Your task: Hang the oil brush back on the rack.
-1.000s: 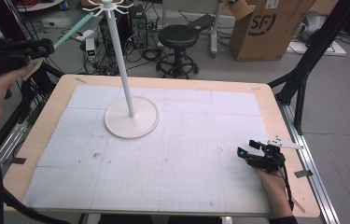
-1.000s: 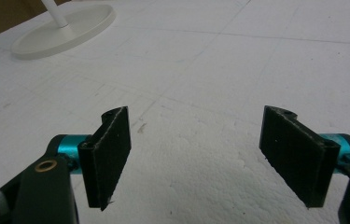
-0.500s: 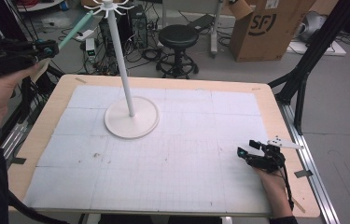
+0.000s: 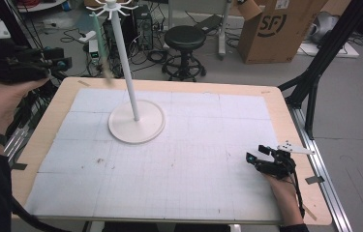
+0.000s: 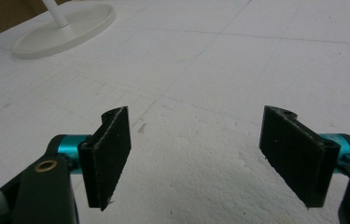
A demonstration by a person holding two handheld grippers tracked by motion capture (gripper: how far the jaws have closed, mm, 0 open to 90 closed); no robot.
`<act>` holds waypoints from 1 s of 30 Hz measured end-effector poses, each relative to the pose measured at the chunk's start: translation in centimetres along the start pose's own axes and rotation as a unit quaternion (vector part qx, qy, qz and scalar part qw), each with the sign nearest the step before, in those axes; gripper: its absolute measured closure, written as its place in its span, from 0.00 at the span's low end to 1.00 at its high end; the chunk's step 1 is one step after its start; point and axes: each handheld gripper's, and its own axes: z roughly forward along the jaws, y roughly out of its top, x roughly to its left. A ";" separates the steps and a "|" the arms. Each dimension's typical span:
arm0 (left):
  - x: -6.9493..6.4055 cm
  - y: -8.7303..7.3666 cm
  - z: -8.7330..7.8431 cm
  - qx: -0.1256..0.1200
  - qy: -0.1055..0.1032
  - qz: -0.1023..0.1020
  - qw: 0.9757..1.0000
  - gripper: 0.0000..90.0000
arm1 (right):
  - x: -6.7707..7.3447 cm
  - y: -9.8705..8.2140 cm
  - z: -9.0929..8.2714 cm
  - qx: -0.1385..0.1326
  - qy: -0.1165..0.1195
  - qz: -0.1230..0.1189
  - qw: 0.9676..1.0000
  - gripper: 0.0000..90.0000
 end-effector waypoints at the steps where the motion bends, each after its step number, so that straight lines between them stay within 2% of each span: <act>1: -0.1 -0.3 -0.1 -0.001 0.002 0.000 1.000 0.49 | 0.0 0.0 0.0 0.000 0.000 0.000 1.000 0.27; 7: -1.1 -3.3 -0.4 -0.001 0.011 0.008 1.000 0.33 | 0.0 0.0 0.0 0.001 0.000 0.001 1.000 0.27; 9: -1.7 -4.6 -0.3 0.001 0.010 0.015 1.000 0.31 | 0.0 0.0 0.0 0.002 0.000 0.001 1.000 0.27; 11: -2.3 -6.1 -0.2 0.002 0.000 0.017 1.000 0.30 | 0.0 0.0 0.0 0.001 -0.001 0.000 1.000 0.27; 14: -3.1 -8.3 0.1 -0.004 -0.011 0.013 1.000 0.29 | 0.0 0.0 0.0 0.002 -0.002 -0.002 1.000 0.27; 17: -4.0 -10.6 0.5 0.005 -0.015 0.016 1.000 0.28 | 0.0 0.0 0.0 0.001 -0.002 -0.003 1.000 0.27; 19: -4.4 -12.0 0.7 0.005 -0.015 0.012 1.000 0.28 | 0.0 0.0 0.1 0.001 -0.002 -0.004 1.000 0.27; 21: -4.7 -13.5 0.8 0.009 -0.007 0.015 1.000 0.28 | 0.0 0.0 0.0 0.002 -0.002 -0.003 1.000 0.27; 24: -4.7 -15.8 1.0 0.013 -0.007 0.000 1.000 0.26 | 0.0 0.0 0.0 0.002 -0.001 -0.003 1.000 0.27; 27: -4.9 -17.9 1.2 0.021 0.002 -0.006 1.000 0.25 | 0.0 0.0 0.1 0.001 -0.002 -0.006 1.000 0.27; 30: -5.1 -19.7 1.3 0.019 0.001 -0.015 1.000 0.25 | 0.0 0.0 0.1 0.001 -0.001 -0.006 1.000 0.27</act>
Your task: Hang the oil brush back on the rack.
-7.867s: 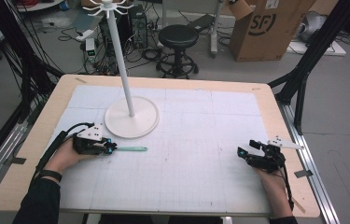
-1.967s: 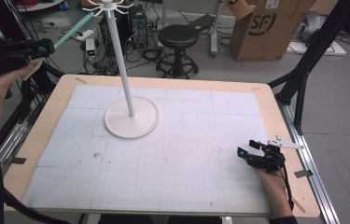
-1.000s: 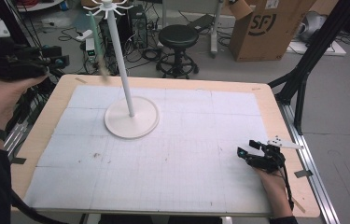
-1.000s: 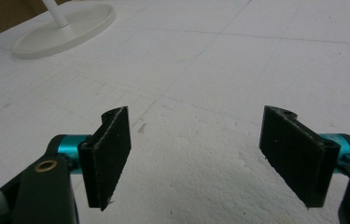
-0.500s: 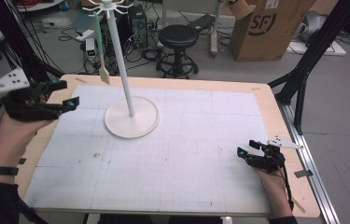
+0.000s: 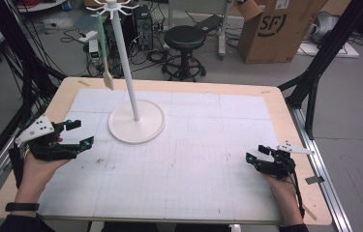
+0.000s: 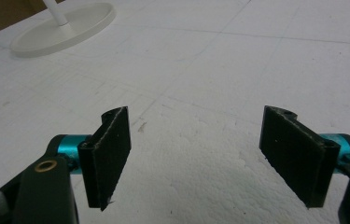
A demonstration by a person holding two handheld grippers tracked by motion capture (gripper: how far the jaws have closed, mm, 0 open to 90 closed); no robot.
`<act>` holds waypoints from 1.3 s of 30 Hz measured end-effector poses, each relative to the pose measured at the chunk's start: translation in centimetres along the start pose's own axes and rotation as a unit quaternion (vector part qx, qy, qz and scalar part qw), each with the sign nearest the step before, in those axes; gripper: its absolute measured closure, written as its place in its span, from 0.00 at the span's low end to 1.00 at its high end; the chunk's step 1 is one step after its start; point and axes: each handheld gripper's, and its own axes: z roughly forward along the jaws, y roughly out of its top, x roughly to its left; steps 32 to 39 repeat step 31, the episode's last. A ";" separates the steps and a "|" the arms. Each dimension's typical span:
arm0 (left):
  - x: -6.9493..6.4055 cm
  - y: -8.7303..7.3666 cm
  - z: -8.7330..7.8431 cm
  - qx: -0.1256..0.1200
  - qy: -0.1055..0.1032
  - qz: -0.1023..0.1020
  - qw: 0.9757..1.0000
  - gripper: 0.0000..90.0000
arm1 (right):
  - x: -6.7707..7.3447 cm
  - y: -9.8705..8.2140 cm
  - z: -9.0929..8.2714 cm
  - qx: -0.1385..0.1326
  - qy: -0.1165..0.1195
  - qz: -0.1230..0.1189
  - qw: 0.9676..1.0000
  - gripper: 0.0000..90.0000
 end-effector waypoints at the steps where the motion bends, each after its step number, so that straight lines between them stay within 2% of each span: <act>1: -0.1 -0.5 0.1 -0.001 -0.001 -0.004 1.000 0.25 | 0.0 0.0 0.0 0.000 0.000 0.000 1.000 0.27; 5: -0.3 -2.4 0.4 0.004 0.004 -0.005 1.000 0.24 | 0.0 0.0 0.0 0.001 -0.002 -0.001 1.000 0.27; 7: -0.4 -3.2 0.4 -0.003 0.005 -0.016 1.000 0.24 | 0.1 0.0 0.0 0.002 -0.002 0.000 1.000 0.27; 9: -0.4 -3.9 0.5 0.002 0.005 -0.019 1.000 0.23 | 0.1 0.0 0.0 0.001 -0.003 -0.002 1.000 0.27; 11: -0.4 -4.5 0.6 0.004 0.010 -0.022 1.000 0.23 | 0.0 0.0 0.0 0.000 -0.002 -0.002 1.000 0.27; 14: -0.5 -5.2 0.7 -0.007 0.007 -0.034 0.999 0.23 | 0.0 0.0 0.0 0.001 -0.002 -0.002 1.000 0.27; 16: -0.5 -5.6 1.0 0.001 0.004 -0.033 0.999 0.23 | 0.1 0.0 0.0 0.001 -0.002 -0.002 1.000 0.27; 19: -0.7 -5.7 1.4 0.018 0.003 -0.026 1.000 0.22 | 0.1 0.0 0.0 0.002 -0.002 -0.002 1.000 0.27; 31: -1.0 -6.2 1.9 0.031 -0.005 -0.025 0.999 0.21 | 0.1 0.0 0.0 0.002 -0.002 -0.002 1.000 0.27; 39: -1.0 -6.2 1.9 0.031 -0.005 -0.025 0.999 0.21 | 0.1 0.0 0.0 0.002 -0.002 -0.002 1.000 0.27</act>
